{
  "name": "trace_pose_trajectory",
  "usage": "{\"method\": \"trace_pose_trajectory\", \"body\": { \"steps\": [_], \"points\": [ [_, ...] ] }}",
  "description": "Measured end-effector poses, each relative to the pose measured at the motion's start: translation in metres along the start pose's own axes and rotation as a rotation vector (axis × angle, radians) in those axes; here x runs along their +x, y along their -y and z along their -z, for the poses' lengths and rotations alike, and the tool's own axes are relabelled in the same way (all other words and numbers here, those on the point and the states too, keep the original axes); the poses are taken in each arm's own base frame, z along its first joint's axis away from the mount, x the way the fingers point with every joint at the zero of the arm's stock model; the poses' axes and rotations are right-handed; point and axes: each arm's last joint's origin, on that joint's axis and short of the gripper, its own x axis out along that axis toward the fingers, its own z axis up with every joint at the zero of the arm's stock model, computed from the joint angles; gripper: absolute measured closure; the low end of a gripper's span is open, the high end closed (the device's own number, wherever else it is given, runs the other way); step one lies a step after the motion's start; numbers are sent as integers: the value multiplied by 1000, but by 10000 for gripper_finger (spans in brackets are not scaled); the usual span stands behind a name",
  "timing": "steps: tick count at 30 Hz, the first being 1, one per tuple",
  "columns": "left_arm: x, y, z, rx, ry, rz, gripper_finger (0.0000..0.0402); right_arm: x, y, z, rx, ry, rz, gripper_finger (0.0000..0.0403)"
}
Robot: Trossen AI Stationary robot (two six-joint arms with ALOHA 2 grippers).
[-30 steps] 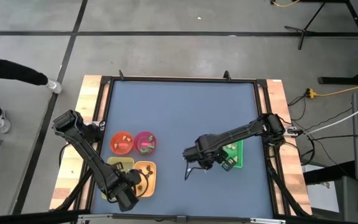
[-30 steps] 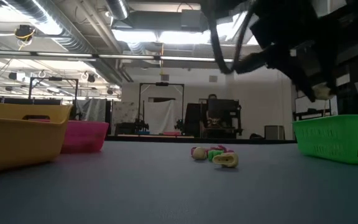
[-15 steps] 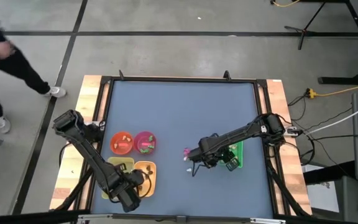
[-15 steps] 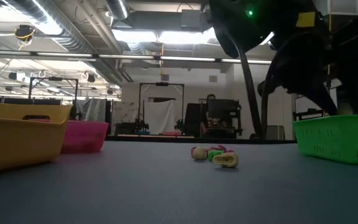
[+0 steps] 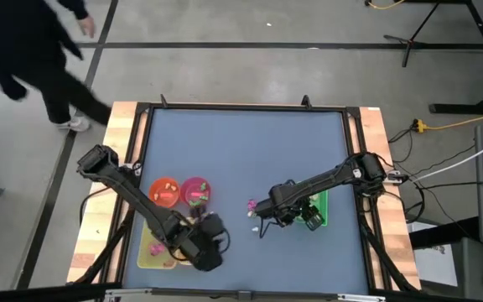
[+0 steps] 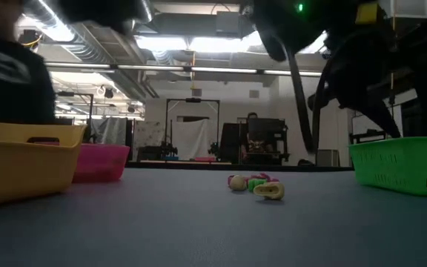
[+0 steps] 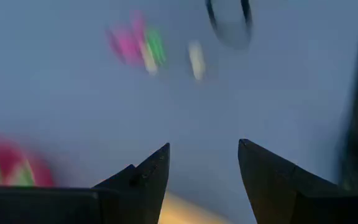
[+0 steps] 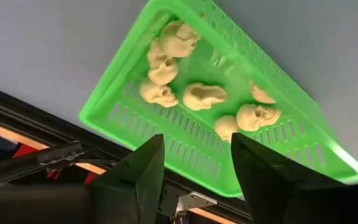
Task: Sort Halloween decoration
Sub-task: Put the white skull toy into the orange bowl
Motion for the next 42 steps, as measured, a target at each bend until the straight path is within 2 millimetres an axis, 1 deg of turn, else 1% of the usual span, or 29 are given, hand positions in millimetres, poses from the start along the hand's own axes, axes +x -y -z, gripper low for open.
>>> {"method": "trace_pose_trajectory", "body": {
  "steps": [2, 4, 10, 14, 19, 26, 31, 36, 42],
  "points": [
    [8, 1, -10, 29, 135, -41, 227, -6, -3, 6, -2, 28, -1, 217],
    [18, 3, -19, 75, 198, -44, 227, -14, -7, 13, -3, 69, -11, 217],
    [53, 7, -34, 185, 249, -2, 227, -41, -23, 45, 0, 233, -2, 216],
    [76, 4, -42, 251, 277, -21, 227, -49, -33, 70, -1, 406, 53, 216],
    [103, -1, -45, 245, 229, 42, 227, -42, -44, 105, 117, 515, 54, 216],
    [137, -8, -38, 245, 166, 45, 227, -17, -55, 142, 255, 605, 55, 216],
    [153, -11, -32, 248, 125, 60, 227, 3, -59, 166, 336, 644, 108, 216],
    [164, -11, -26, 245, 100, 70, 227, 12, -61, 181, 411, 725, 165, 216],
    [168, -10, -21, 255, 68, 95, 227, 7, -62, 186, 400, 843, 204, 216]
  ]
}}
